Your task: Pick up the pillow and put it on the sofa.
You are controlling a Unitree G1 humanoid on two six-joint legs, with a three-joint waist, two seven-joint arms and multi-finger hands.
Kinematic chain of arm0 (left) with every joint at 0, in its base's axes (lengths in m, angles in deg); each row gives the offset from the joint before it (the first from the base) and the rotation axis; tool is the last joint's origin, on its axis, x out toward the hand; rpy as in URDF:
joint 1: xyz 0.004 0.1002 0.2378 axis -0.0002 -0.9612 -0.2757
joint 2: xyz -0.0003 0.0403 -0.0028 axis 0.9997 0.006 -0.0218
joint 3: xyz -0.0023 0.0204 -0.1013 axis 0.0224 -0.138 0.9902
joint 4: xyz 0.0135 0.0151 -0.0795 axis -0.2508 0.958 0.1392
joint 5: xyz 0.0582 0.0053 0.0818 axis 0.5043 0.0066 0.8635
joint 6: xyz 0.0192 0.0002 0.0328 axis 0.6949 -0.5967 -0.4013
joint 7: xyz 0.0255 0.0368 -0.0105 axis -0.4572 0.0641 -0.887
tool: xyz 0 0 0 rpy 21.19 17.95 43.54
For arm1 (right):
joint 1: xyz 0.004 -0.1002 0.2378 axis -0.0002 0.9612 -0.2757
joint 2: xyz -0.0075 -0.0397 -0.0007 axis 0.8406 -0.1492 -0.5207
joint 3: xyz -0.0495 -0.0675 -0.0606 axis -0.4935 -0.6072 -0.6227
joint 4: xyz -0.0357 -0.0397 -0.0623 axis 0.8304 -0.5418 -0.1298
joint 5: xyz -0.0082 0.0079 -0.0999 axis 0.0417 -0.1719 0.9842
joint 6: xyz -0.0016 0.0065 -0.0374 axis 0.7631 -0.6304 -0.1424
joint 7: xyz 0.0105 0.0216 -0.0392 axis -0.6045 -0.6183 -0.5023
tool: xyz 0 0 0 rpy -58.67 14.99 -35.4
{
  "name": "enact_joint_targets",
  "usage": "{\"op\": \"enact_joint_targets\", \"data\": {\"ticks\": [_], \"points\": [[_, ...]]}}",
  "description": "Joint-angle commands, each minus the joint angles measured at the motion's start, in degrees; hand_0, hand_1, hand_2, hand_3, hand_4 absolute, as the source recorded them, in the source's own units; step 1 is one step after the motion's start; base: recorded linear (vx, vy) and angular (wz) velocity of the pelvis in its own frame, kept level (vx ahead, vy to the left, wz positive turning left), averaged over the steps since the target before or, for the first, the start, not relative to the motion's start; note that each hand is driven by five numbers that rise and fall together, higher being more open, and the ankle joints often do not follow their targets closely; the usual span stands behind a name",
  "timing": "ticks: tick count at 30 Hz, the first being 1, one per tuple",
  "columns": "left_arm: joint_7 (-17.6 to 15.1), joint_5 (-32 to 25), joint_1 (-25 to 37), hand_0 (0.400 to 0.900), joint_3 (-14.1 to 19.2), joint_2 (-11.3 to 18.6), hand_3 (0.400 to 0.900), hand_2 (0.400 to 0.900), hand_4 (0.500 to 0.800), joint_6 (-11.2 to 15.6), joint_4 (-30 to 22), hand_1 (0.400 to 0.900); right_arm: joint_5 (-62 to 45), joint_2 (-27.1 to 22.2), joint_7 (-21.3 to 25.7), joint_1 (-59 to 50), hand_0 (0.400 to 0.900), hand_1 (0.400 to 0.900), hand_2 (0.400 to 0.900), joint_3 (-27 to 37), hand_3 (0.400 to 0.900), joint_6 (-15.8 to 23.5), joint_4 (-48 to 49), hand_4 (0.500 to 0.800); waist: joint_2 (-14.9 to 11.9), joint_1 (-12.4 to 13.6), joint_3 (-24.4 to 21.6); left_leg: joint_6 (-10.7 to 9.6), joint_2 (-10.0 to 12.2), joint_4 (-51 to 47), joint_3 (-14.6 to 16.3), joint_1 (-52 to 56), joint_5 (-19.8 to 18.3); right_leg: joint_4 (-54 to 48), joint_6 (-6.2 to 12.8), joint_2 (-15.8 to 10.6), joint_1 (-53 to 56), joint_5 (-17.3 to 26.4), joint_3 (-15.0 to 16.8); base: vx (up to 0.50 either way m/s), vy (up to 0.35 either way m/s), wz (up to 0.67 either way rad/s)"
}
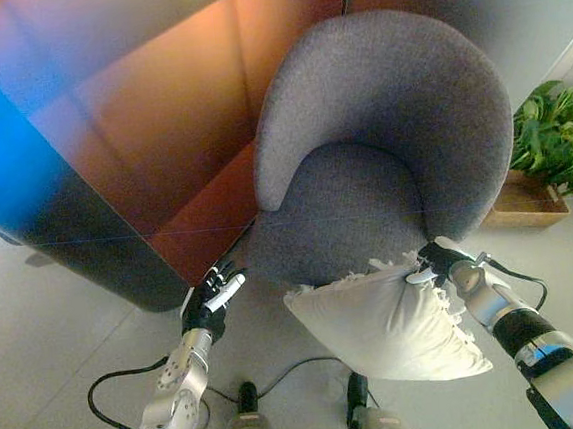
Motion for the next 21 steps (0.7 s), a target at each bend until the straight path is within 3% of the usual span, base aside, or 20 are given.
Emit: {"op": "enact_joint_targets", "data": {"ticks": [1,9,21], "points": [[1.5,1.8,0.5,0.900,-1.4,0.3,0.900,0.900,0.800,3.2,-0.1,0.900,4.7,-11.5,2.7,-8.8,0.400,0.400,0.400,0.5,0.400,1.8,4.2,0.500,-1.8,0.2,-10.3,-0.3,1.2,0.3,-0.9,0.4,-0.9,0.5,5.96,-4.5,3.4,-0.3,-2.6,0.05,0.012,0.04],[3.2,2.1,-0.7,0.900,-1.2,1.0,0.900,0.900,0.800,2.7,0.0,0.900,4.9,-15.3,0.2,-16.1,0.400,0.400,0.400,-0.6,0.400,2.5,2.2,0.500,-2.4,1.3,-11.8,-0.1,1.1,0.6,-1.3,0.7,-1.3,0.8,5.98,-4.8,4.0,-0.5,-3.2,0.06,0.001,0.03],[5.1,1.0,-3.1,0.900,-3.7,2.9,0.900,0.900,0.800,3.2,-2.1,0.900,2.9,-17.7,4.3,-27.2,0.400,0.400,0.400,-5.1,0.400,5.8,-9.3,0.500,-2.1,4.2,-12.2,-0.4,1.4,-0.1,-3.5,0.2,-0.9,0.0,5.92,-4.3,4.3,-0.5,-4.6,0.06,-0.012,0.03]]}}
